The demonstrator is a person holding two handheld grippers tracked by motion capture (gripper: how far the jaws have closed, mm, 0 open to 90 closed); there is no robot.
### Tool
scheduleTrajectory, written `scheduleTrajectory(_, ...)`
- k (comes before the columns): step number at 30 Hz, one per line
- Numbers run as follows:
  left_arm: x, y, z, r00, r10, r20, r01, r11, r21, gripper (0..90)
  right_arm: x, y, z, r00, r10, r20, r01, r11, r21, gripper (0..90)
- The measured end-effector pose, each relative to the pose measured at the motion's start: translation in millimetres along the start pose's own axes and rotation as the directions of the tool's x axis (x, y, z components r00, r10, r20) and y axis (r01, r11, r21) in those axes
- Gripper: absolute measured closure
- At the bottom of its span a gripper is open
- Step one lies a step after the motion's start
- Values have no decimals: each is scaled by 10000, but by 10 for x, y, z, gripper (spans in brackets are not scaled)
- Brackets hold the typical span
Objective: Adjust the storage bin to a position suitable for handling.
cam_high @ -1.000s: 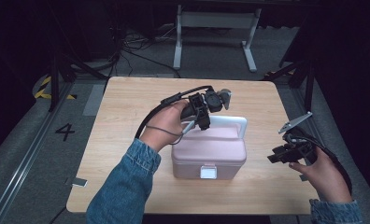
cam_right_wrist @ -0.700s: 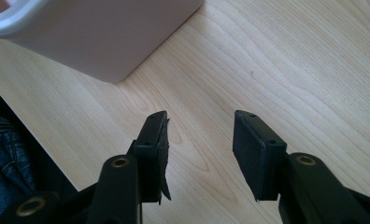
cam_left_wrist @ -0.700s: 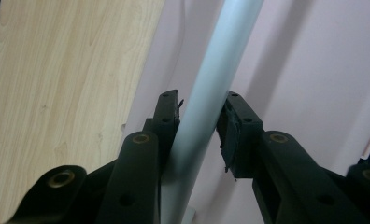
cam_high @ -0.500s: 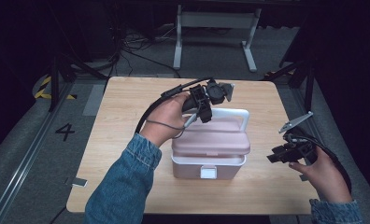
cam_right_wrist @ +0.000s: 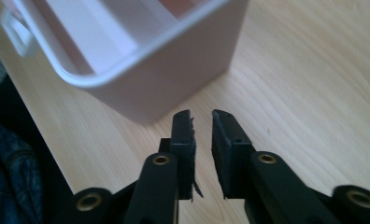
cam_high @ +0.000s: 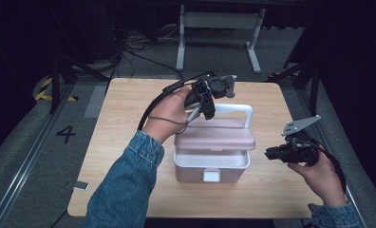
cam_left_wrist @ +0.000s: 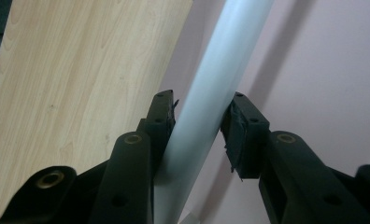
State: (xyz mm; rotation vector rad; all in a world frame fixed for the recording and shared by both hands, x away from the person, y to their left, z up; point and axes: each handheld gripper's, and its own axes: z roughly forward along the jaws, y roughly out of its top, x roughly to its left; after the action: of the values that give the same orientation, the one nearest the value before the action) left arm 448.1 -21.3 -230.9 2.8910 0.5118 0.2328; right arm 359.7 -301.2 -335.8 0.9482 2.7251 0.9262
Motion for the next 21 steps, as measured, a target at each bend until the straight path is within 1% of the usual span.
scheduleTrajectory(3, 15, 6, 2, 9999, -98, 44, 98, 9999, -31, 653, 60, 37, -1, 9995, -262, -166, 249, 9972, -702, 860)
scheduleTrajectory(4, 18, 9, 1, 9999, -135, 34, 135, 9999, -15, 651, 80, 53, -2, 9989, -343, -310, 311, 9947, -977, 869)
scheduleTrajectory(6, 25, 12, 0, 9999, -112, 30, 112, 9999, 7, 649, 101, 74, -2, 9980, -494, -400, 437, 9903, -1321, 882)
scheduleTrajectory(7, 30, 14, 0, 9999, -101, 56, 101, 9999, 19, 647, 109, 82, -3, 9977, -499, -457, 426, 9879, -1493, 887)
scheduleTrajectory(9, 34, 16, 3, 9999, -102, 47, 102, 9999, 3, 646, 112, 95, -2, 9965, -529, -644, 394, 9799, -1954, 892)
scheduleTrajectory(10, 34, 19, 4, 9999, -137, 5, 137, 9999, -19, 645, 108, 102, 3, 9950, -589, -806, 394, 9736, -2246, 895)
scheduleTrajectory(11, 37, 22, 6, 9999, -107, 12, 107, 9999, -23, 643, 101, 110, 17, 9921, -674, -1061, 381, 9658, -2566, 897)
scheduleTrajectory(13, 36, 22, 9, 9999, -154, -24, 154, 9999, -75, 642, 91, 126, 54, 9874, -811, -1357, 398, 9582, -2832, 898)
scheduleTrajectory(16, 46, 22, 9, 9999, -160, -14, 159, 9998, -104, 639, 77, 140, 145, 9817, -924, -1664, 372, 9507, -3080, 899)
scheduleTrajectory(19, 48, 24, 10, 9999, -125, -20, 125, 9999, -87, 637, 59, 142, 215, 9785, -902, -1856, 257, 9458, -3238, 899)
scheduleTrajectory(21, 39, 22, 12, 9999, -172, -16, 172, 9998, -91, 637, 53, 142, 241, 9780, -919, -1873, 238, 9410, -3377, 899)
